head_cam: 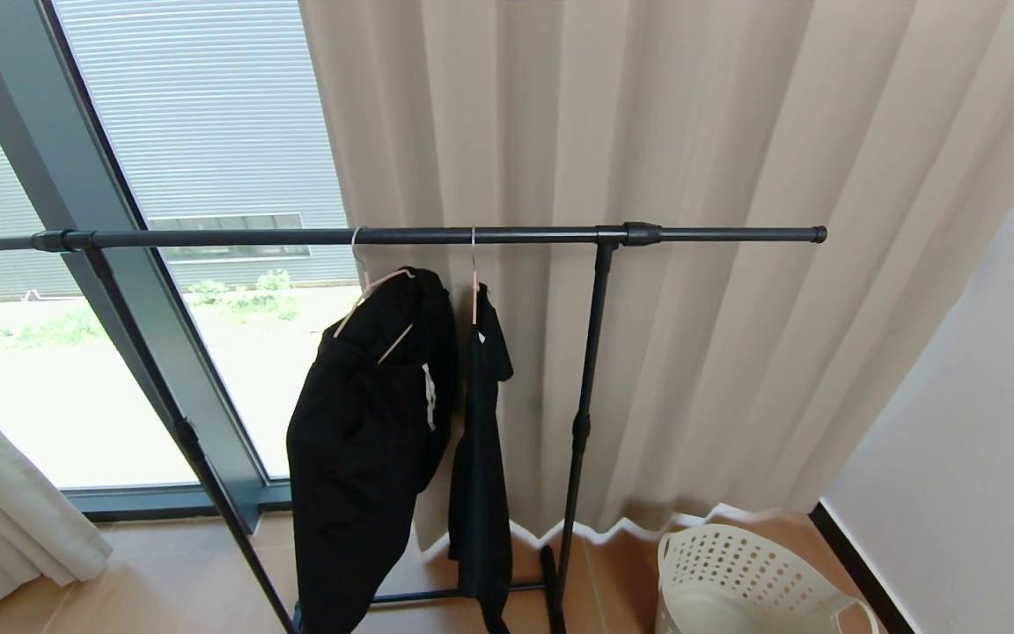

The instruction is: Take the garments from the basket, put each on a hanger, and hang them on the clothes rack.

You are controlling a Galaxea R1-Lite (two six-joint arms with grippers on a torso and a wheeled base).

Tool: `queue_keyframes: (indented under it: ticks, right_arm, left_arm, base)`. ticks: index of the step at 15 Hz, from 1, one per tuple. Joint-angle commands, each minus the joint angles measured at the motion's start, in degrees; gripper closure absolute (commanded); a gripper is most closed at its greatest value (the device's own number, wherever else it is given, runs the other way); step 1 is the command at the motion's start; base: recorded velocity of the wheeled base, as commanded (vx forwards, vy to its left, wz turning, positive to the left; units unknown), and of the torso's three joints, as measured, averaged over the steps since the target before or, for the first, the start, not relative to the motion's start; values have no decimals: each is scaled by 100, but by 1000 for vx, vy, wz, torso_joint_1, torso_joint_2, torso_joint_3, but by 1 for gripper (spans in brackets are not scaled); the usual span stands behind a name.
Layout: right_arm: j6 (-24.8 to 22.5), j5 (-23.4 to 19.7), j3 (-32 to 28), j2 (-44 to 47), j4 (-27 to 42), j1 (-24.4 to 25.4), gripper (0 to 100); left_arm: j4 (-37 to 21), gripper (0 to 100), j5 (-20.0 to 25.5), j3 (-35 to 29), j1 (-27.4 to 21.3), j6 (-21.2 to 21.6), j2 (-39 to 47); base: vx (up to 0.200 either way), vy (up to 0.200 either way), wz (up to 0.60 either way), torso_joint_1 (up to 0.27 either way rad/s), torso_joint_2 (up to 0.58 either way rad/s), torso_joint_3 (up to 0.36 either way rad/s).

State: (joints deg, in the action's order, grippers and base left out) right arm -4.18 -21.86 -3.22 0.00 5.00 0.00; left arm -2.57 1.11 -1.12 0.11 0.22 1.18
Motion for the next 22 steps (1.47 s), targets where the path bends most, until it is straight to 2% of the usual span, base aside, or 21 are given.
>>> queue_keyframes:
  ticks: [1,2,4,5,6,8,9,11,13,22]
  right_arm:
    - [31,-55,-3,9,-8,0,0]
    - [31,-11,5,9,-8,0,0]
    - [14,1237,14,9,-43,0,0]
    - [14,1588,23,9,-43,0,0]
    - [23,1711,32,9,-87,0,0]
    - [-21,2590,322,9,-579,0,0]
    - [-83,2572,322,9,-904,0,0]
    - [-56,2476,322,0,-878,0,0]
    - [-30,2142,322,0,-843,0,0]
    - [93,2028,322,9,-834,0,0]
  left_arm:
    - [-6,0,3,-2,-11,-4,-57]
    - [-6,0,12,-2,-11,13,-57]
    - [2,0,-5,7,-11,4,-57]
    - [2,0,-5,7,-11,13,-57]
    - [2,0,-5,7,-11,13,-57]
    - [2,0,-5,7,-11,13,-57]
    - [-6,0,3,7,-11,13,-57]
    - [2,0,-5,7,-11,4,-57]
    - [2,0,-5,7,-11,13,-57]
    - [2,0,-5,7,-11,13,-57]
  base:
    - [0,0,0,0,0,0]
    - [0,0,0,0,0,0]
    - [0,0,0,0,0,0]
    - [0,0,0,0,0,0]
    - [0,0,0,0,0,0]
    - [0,0,0,0,0,0]
    - [0,0,0,0,0,0]
    - [0,0,0,0,0,0]
    - [0,0,0,0,0,0]
    - [0,0,0,0,0,0]
